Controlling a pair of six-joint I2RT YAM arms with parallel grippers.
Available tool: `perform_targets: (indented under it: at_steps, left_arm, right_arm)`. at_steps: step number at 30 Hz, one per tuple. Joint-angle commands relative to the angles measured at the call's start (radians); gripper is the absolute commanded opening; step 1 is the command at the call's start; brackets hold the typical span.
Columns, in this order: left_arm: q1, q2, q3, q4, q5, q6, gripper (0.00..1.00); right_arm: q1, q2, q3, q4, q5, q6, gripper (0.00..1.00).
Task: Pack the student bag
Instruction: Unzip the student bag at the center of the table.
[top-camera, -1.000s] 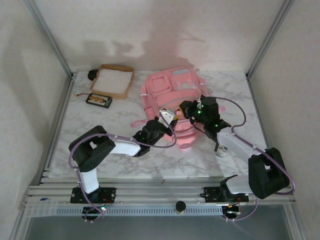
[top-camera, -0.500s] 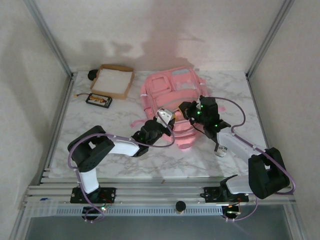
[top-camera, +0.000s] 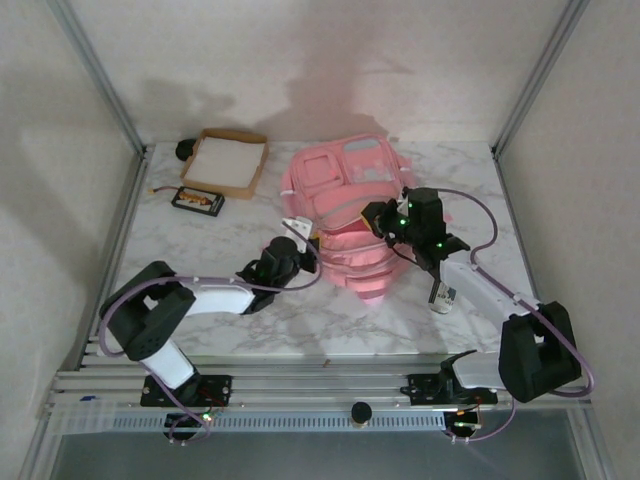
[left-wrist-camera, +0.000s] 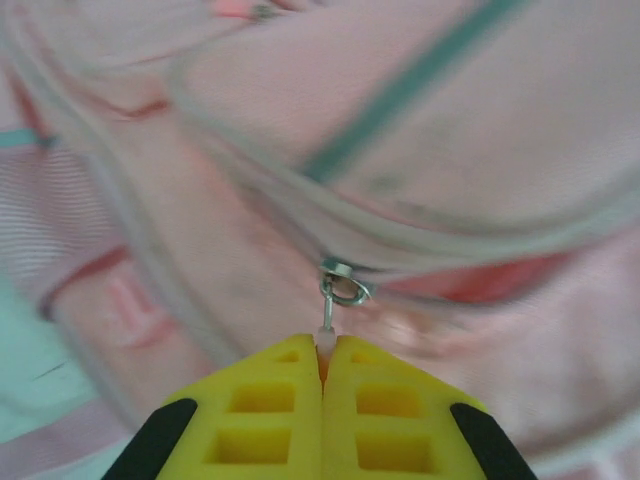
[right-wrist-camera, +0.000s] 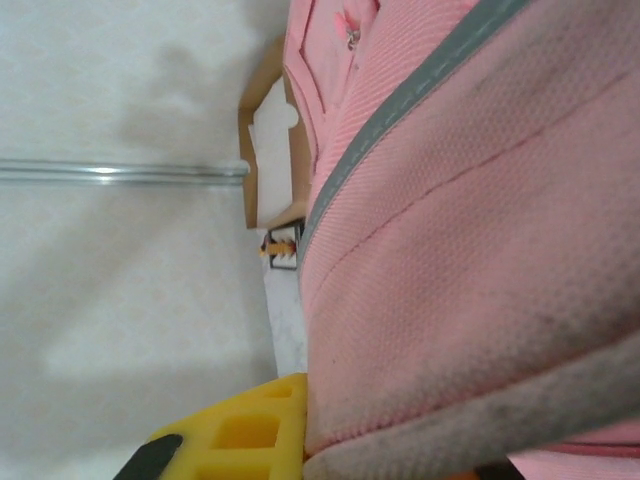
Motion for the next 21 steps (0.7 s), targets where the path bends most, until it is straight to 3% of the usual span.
perform_targets:
  at_steps: [1, 9, 12, 15, 18, 21]
  left_arm:
    - [0.066, -0.081, -0.042, -0.162, -0.145, -0.118, 0.00]
    - [0.187, -0.053, 0.044, -0.214, -0.129, -0.142, 0.00]
    - [0.248, -0.017, 0.063, -0.214, -0.040, -0.175, 0.00]
    - [0.258, 0.014, 0.098, -0.230, -0.025, -0.178, 0.00]
    - [0.274, 0.044, 0.144, -0.303, -0.080, -0.216, 0.00]
    - [0.284, 0.017, 0.149, -0.317, -0.013, -0.221, 0.00]
  right_arm:
    - [-0.038, -0.075, 0.036, 0.026, -0.019, -0.035, 0.00]
    - [-0.057, -0.057, 0.057, -0.040, -0.038, -0.105, 0.00]
    - [-0.070, -0.027, 0.066, -0.046, -0.061, -0.134, 0.00]
    - [-0.065, 0.013, 0.085, -0.054, -0.060, -0.169, 0.00]
    - [-0.068, 0.016, 0.071, -0.054, -0.047, -0.182, 0.00]
    - [-0.067, 0.043, 0.067, -0.026, -0.084, -0.193, 0.00]
